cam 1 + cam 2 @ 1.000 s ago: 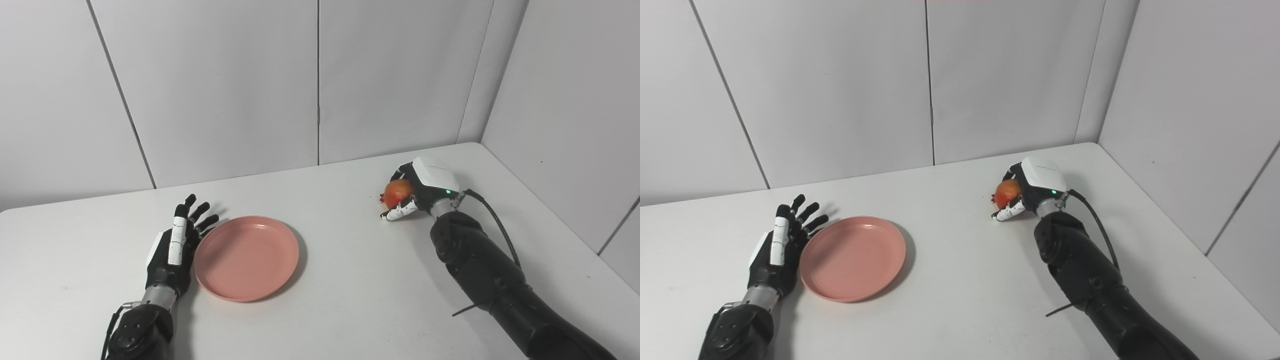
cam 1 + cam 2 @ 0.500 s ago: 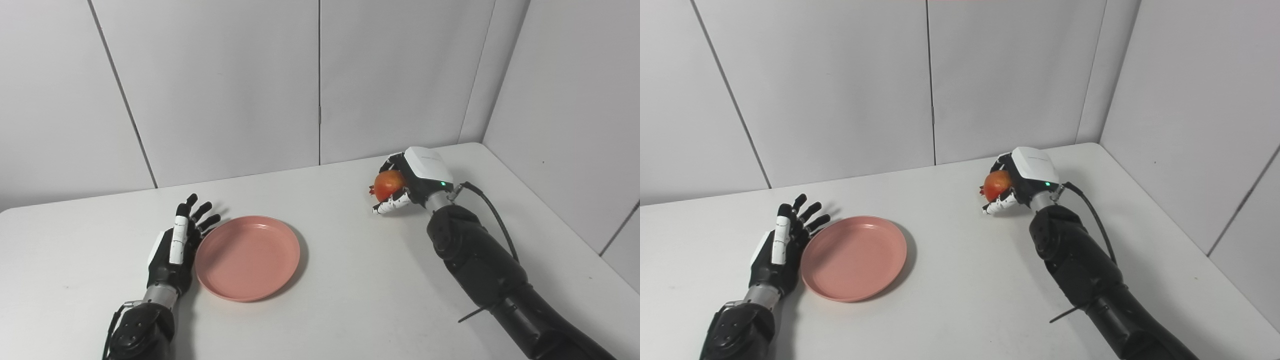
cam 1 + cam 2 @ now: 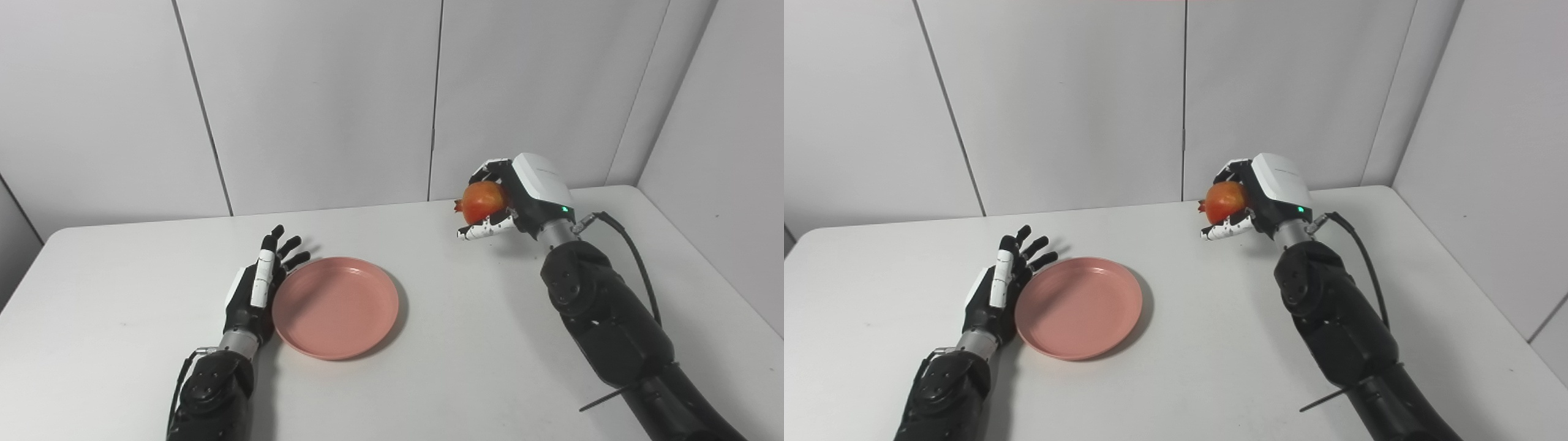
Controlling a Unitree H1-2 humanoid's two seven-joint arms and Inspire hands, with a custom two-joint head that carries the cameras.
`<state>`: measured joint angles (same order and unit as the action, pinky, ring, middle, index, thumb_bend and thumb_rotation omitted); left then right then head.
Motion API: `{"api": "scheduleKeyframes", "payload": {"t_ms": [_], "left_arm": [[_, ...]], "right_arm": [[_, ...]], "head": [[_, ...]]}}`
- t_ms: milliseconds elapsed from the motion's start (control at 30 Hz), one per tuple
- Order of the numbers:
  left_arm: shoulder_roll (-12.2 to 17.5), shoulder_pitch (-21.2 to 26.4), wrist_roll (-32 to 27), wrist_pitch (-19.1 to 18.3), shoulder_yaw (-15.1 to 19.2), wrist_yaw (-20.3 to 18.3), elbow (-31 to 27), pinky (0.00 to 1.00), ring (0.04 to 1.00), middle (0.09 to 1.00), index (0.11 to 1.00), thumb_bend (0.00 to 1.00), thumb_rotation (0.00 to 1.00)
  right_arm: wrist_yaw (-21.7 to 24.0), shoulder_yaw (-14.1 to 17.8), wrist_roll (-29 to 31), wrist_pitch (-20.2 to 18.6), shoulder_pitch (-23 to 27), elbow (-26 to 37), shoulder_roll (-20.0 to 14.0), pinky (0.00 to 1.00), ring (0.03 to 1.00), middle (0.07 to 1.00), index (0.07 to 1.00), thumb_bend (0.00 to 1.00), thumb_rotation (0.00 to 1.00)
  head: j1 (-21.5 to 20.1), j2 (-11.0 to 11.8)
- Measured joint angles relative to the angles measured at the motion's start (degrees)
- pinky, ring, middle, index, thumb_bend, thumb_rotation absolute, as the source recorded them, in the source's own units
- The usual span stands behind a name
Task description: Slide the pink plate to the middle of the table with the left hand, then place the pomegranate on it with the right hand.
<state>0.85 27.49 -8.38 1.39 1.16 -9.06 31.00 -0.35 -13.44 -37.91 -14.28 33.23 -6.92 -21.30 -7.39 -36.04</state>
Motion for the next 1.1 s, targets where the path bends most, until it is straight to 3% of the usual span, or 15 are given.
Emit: {"api": "scheduleKeyframes", "payload": {"t_ms": [333, 467, 667, 767, 967, 1100], "left_arm": [[-0.3, 0.0, 0.1, 1.6, -0.1, 0.3, 0.8, 0.79, 0.839, 0.915, 1.0, 0.83, 0.96], [-0.9, 0.2, 0.1, 1.9, 0.1, 0.6, 1.1, 0.8, 0.839, 0.914, 1.0, 0.88, 0.95], [-1.3, 0.6, 0.1, 2.8, -0.1, 0.6, 2.2, 0.8, 0.843, 0.926, 1.0, 0.85, 0.97], [-1.4, 0.6, 0.1, 3.0, -0.3, 0.5, 2.3, 0.8, 0.838, 0.924, 1.0, 0.86, 0.97], [-1.5, 0.6, 0.8, 3.0, -0.3, 0.6, 2.3, 0.77, 0.828, 0.917, 1.0, 0.85, 0.97], [-1.7, 0.8, 1.0, 3.3, -0.2, 0.9, 2.8, 0.77, 0.824, 0.907, 1.0, 0.85, 0.97]], "right_arm": [[0.3, -3.6, -1.8, 1.6, 0.2, 2.8, 4.4, 0.18, 0.241, 0.471, 0.481, 0.53, 0.0], [0.3, -4.8, -2.6, 1.7, 0.5, 2.8, 5.9, 0.19, 0.251, 0.471, 0.482, 0.53, 0.01], [1.2, -5.5, -2.7, 1.7, 1.4, 3.8, 7.5, 0.21, 0.276, 0.403, 0.524, 0.52, 0.01], [2.2, -6.8, -3.4, 1.7, 1.4, 3.8, 8.2, 0.19, 0.245, 0.463, 0.485, 0.53, 0.01], [2.4, -8.2, -4.0, 2.5, 1.4, 3.6, 9.7, 0.18, 0.241, 0.471, 0.48, 0.53, 0.0], [2.4, -9.5, -4.8, 4.0, 1.4, 2.7, 10.5, 0.2, 0.257, 0.41, 0.522, 0.52, 0.01]], "head": [[2.9, 0.7], [5.0, 0.7], [7.7, 0.5], [8.5, 0.6], [8.7, 1.1], [9.4, 1.2]]}}
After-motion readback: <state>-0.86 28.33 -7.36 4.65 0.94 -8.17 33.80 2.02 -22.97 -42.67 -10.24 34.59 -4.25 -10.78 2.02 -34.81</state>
